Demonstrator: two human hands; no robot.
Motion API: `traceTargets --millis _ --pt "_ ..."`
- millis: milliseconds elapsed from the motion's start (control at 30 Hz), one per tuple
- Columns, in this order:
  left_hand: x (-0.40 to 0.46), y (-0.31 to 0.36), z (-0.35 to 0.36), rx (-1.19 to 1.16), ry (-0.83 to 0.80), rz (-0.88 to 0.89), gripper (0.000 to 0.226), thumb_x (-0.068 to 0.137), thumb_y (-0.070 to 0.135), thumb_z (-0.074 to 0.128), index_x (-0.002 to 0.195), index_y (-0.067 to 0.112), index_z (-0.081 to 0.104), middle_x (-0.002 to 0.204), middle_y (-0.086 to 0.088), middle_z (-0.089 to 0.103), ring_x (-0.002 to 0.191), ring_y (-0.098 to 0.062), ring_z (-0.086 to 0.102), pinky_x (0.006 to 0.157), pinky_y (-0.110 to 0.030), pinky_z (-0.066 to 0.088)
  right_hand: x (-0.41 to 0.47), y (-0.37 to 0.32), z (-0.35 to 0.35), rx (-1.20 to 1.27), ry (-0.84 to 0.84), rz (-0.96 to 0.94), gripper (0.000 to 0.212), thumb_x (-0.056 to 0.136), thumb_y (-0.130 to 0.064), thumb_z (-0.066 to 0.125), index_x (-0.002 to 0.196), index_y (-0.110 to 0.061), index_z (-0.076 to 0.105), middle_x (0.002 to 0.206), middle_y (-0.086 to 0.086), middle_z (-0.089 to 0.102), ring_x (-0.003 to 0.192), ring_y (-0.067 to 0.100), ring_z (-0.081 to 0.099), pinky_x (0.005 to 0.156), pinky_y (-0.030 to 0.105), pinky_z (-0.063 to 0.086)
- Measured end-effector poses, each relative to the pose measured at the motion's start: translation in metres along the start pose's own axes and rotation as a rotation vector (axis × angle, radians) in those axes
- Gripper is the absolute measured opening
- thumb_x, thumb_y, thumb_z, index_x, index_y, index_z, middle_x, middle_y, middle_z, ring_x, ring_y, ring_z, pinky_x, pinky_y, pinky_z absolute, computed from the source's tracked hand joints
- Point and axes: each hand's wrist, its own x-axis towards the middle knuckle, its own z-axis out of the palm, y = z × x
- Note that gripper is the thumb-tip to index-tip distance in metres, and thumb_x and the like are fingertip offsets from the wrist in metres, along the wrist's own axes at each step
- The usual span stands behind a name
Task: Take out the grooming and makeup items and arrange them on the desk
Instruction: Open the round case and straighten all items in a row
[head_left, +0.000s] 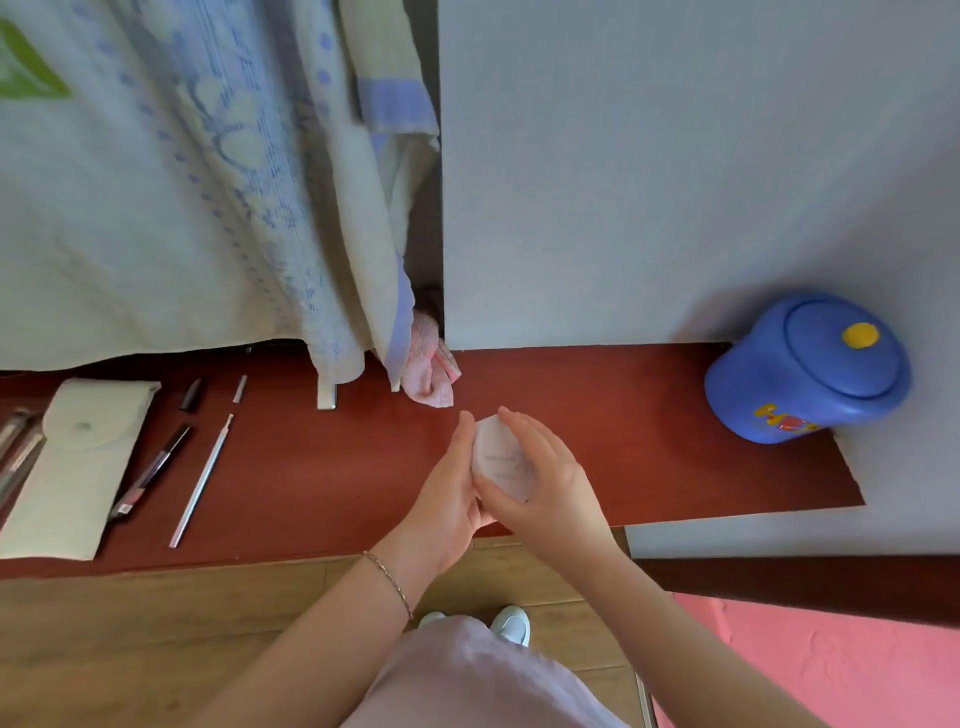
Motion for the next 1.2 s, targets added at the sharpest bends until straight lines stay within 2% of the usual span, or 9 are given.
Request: traceTargets --millis 167,367,467,533,700,800,867,967,1200 --pt "-0.011 -0.002 -0.012 -0.034 0.051 -0.006 0.056 0.092 0.057 0.029 0.110 0.019 0.066 0.106 -0.005 0.071 0.099 -0.016 0.067 0.081 -0.030 0.050 -0.004 -0.008 0.012 0.004 -0.025 0.005 0.073 0.069 -0.051 0.057 0.135 -0.022 0.047 0.133 -0.008 0.052 0.125 0.008 0.046 0.101 0.025 0.043" --pt "-0.016 0.009 -0.028 -0.026 0.387 -0.123 0.049 0.090 0.060 0.037 0.097 0.018 0.062 0.086 -0.007 0.067 0.079 -0.024 0.063 0.062 -0.037 0.050 0.007 -0.021 0.018 0.081 -0.233 0.053 0.058 0.079 -0.027 0.067 0.134 -0.028 0.048 0.122 -0.020 0.051 0.114 -0.002 0.047 0.092 0.014 0.042" --pt "-0.029 0.012 -0.050 0.093 0.407 -0.143 0.045 0.087 0.060 0.041 0.098 0.020 0.059 0.098 -0.011 0.065 0.084 -0.029 0.064 0.067 -0.039 0.053 0.024 -0.030 0.015 0.108 -0.399 0.119 0.039 0.085 -0.035 0.059 0.124 -0.032 0.058 0.115 -0.019 0.060 0.105 0.003 0.055 0.086 0.017 0.047" --pt "-0.042 0.013 -0.066 0.106 0.353 -0.154 0.051 0.086 0.062 0.040 0.109 0.021 0.059 0.111 -0.014 0.065 0.089 -0.033 0.065 0.064 -0.036 0.054 0.037 -0.037 0.014 0.130 -0.449 0.139 0.024 0.088 -0.044 0.054 0.098 -0.031 0.071 0.089 -0.013 0.069 0.083 0.010 0.062 0.075 0.028 0.053" --pt "-0.057 0.010 -0.087 -0.107 0.419 -0.144 0.052 0.089 0.059 0.040 0.119 0.020 0.056 0.114 -0.017 0.064 0.081 -0.039 0.067 0.043 -0.024 0.051 0.061 -0.049 0.037 0.105 -0.485 0.260 0.040 0.085 -0.056 0.051 0.069 -0.023 0.064 0.067 0.000 0.064 0.066 0.020 0.069 0.078 0.040 0.058" --pt "-0.063 0.013 -0.098 -0.097 0.613 -0.015 0.038 0.091 0.052 0.045 0.115 0.023 0.052 0.115 -0.011 0.060 0.083 -0.028 0.068 0.050 -0.026 0.055 0.069 -0.057 0.056 0.141 -0.454 0.359 0.043 0.085 -0.057 0.050 0.069 -0.018 0.058 0.069 -0.003 0.057 0.069 0.024 0.070 0.083 0.043 0.056" --pt "-0.065 0.008 -0.111 0.231 0.671 0.206 0.039 0.089 0.048 0.051 0.123 0.029 0.044 0.125 -0.003 0.054 0.095 -0.016 0.062 0.068 -0.026 0.057 0.071 -0.062 0.071 0.143 -0.438 0.365 0.044 0.084 -0.058 0.050 0.066 -0.018 0.055 0.067 -0.007 0.055 0.068 0.024 0.071 0.084 0.042 0.056" --pt "-0.068 0.004 -0.134 0.792 0.642 0.379 0.086 0.074 0.050 0.069 0.144 0.028 0.024 0.139 0.012 0.037 0.123 -0.006 0.042 0.098 -0.023 0.040 0.075 -0.069 0.094 0.132 -0.419 0.359 0.049 0.082 -0.060 0.050 0.069 -0.014 0.061 0.062 -0.008 0.054 0.061 0.020 0.069 0.081 0.040 0.057" --pt "-0.038 0.034 -0.205 1.500 0.608 0.530 0.089 0.066 0.056 0.073 0.136 0.018 0.034 0.133 0.002 0.044 0.119 -0.014 0.042 0.095 -0.022 0.038 0.092 -0.085 0.142 0.086 -0.302 0.477 0.058 0.078 -0.066 0.051 0.062 -0.011 0.059 0.057 -0.006 0.050 0.054 0.020 0.068 0.076 0.038 0.058"
